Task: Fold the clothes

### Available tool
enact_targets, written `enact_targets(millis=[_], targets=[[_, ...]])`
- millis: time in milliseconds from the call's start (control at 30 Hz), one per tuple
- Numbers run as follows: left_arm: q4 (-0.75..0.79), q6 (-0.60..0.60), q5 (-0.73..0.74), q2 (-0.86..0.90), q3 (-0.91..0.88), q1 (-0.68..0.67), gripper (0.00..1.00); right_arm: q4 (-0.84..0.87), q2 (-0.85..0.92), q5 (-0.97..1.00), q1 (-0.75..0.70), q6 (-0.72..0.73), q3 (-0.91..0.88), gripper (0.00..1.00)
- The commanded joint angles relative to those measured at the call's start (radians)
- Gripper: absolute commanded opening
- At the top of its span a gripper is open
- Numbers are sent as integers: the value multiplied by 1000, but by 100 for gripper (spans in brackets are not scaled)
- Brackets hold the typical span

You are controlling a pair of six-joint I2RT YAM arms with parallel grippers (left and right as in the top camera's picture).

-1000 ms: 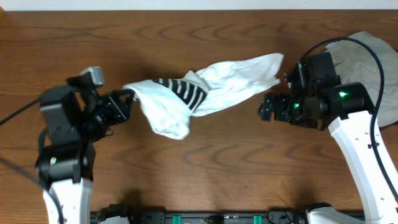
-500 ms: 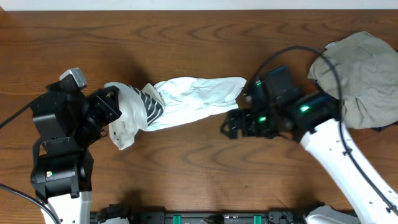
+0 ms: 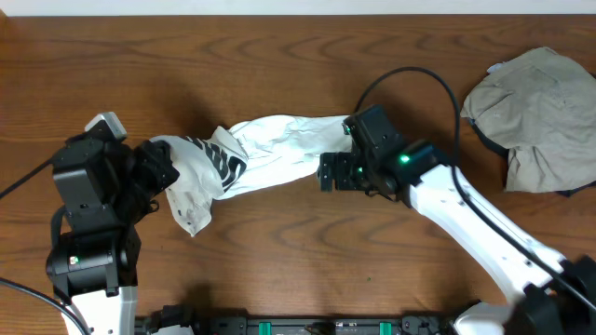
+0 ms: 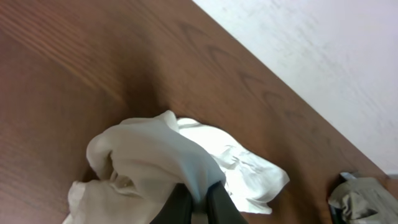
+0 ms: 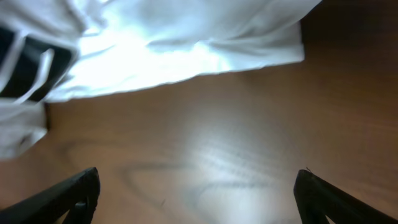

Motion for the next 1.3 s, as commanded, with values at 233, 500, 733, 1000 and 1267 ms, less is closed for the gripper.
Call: enact_targets(millis=[233, 500, 733, 1000, 1267], targets=[[-42, 32, -43, -2, 15, 4, 6, 121, 182, 187, -47, -89, -8, 92], [-64, 44, -75, -3, 15, 4, 6, 260, 280, 172, -82, -251, -8, 99], [-80, 58, -75, -3, 15, 4, 6, 322, 344, 107, -109, -302, -8, 99], [-80, 58, -75, -3, 15, 4, 6, 367, 350, 93, -112, -302, -8, 99], [-80, 58, -75, -3, 15, 4, 6, 372, 366, 64, -112, -301, -12, 81]])
